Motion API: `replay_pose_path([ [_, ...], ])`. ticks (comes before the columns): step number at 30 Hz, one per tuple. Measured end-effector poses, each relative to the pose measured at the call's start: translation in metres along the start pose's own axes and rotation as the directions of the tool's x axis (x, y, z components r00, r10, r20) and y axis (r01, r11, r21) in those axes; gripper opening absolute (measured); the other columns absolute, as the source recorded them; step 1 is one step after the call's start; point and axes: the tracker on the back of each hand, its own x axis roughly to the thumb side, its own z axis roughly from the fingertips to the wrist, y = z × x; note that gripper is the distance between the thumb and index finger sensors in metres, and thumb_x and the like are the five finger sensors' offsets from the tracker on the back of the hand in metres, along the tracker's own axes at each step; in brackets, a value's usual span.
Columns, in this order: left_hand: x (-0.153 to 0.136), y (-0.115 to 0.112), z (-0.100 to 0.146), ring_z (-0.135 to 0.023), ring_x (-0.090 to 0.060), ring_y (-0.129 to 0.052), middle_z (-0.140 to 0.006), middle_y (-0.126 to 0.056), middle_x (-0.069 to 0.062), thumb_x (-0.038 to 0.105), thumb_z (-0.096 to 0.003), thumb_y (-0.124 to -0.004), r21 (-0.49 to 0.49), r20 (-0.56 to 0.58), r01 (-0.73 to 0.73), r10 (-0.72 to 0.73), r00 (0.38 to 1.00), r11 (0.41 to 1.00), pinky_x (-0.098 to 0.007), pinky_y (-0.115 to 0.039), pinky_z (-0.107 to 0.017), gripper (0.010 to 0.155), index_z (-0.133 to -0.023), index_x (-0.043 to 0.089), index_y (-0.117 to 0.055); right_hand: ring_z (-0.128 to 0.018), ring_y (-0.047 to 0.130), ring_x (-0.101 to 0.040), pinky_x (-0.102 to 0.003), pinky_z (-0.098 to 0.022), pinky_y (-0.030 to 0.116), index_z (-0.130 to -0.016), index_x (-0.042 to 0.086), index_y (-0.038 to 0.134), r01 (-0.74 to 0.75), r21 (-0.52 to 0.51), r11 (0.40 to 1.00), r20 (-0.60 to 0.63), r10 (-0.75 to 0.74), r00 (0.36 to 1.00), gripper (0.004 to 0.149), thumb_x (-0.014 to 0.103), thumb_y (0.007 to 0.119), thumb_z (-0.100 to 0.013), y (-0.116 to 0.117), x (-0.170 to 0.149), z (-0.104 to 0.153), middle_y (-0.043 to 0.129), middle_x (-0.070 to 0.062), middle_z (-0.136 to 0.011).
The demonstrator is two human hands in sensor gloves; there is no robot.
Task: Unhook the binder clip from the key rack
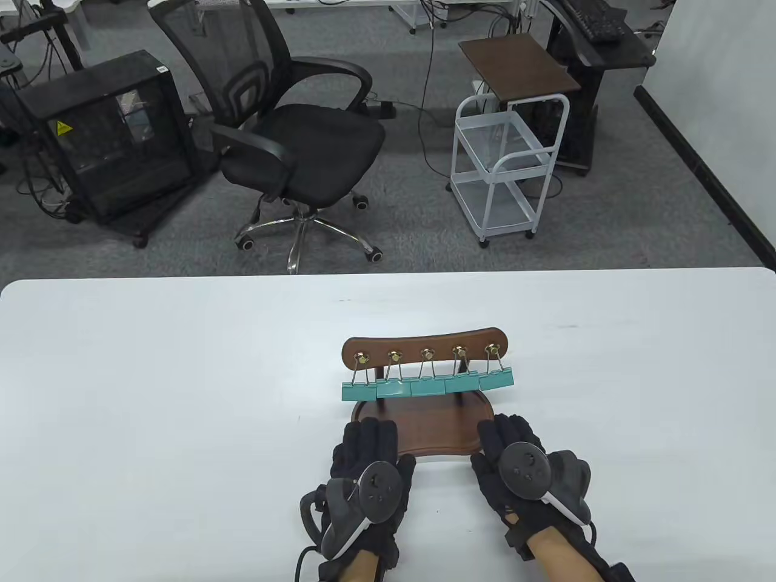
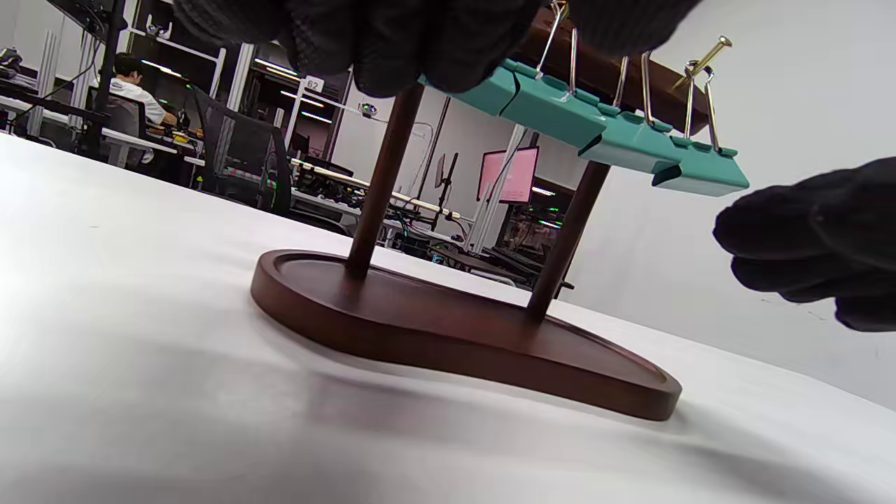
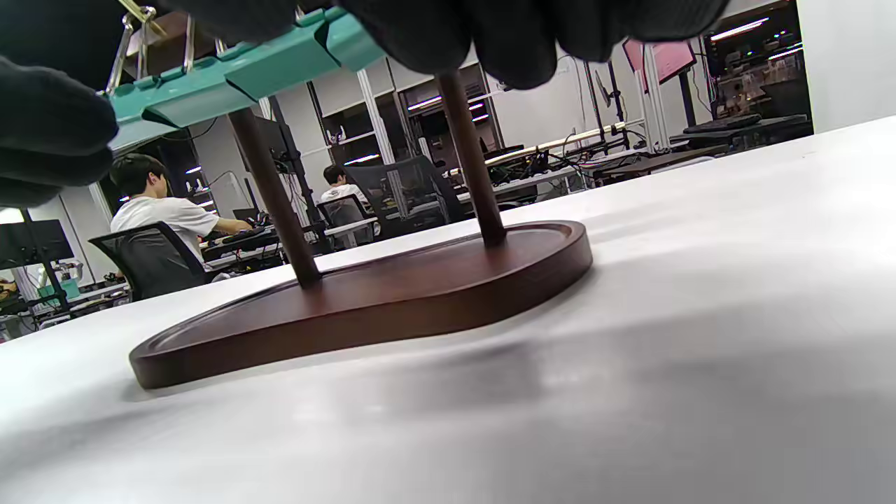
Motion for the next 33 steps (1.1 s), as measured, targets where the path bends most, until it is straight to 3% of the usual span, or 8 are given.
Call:
replay_pose_path([
  [33, -0.004, 0.001, -0.001, -0.112, -0.031, -0.049, -0.118, -0.056, -0.003, 0.055, -0.0529, -0.058, -0.009, -0.009, -0.017, 0.017, 1.0, 1.0, -0.052, -0.051, -0.076, 0.063, -0.111, 0.028, -0.059, -0.09, 0.055, -0.044, -0.052, -0.065, 0.057, -0.093, 0.02, 0.059, 0.063, -0.062, 0.996, -0.068, -0.067, 0.995, 0.061, 0.05, 0.065, -0.04, -0.003, -0.02, 0.0, 0.059, -0.017, -0.1],
])
